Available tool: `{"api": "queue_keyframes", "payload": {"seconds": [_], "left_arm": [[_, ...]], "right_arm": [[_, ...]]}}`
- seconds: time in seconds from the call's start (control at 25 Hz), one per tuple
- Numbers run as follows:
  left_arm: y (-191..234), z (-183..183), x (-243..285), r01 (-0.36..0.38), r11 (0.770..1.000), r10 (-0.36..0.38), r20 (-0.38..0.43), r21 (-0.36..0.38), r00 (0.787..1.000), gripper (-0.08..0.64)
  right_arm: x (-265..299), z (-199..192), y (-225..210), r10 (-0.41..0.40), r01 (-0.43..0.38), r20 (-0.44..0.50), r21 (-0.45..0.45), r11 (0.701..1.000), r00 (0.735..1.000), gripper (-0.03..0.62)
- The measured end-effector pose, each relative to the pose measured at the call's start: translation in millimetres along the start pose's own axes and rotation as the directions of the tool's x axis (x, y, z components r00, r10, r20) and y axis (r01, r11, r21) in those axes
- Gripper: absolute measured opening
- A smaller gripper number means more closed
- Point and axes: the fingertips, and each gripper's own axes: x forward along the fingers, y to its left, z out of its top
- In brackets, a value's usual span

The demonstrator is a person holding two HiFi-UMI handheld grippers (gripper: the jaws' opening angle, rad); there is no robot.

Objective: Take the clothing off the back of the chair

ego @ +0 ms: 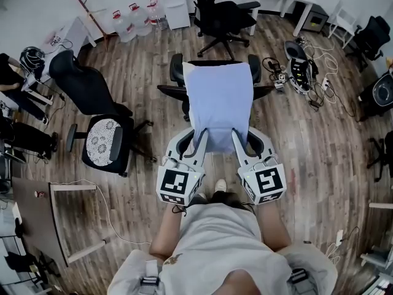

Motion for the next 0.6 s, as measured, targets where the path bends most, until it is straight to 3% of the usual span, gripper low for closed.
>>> {"api": "queue_keyframes", "payload": {"seconds": [0.6], "left_arm": [[2.8,-2.4,-17.8,0.097,0.995,-0.097,0.007,0.006,0.995,0.075]], "right_arm": [[-10.9,1.1,21.2,-0.103,0.103,0.004,0.012,0.995,0.995,0.072]]}}
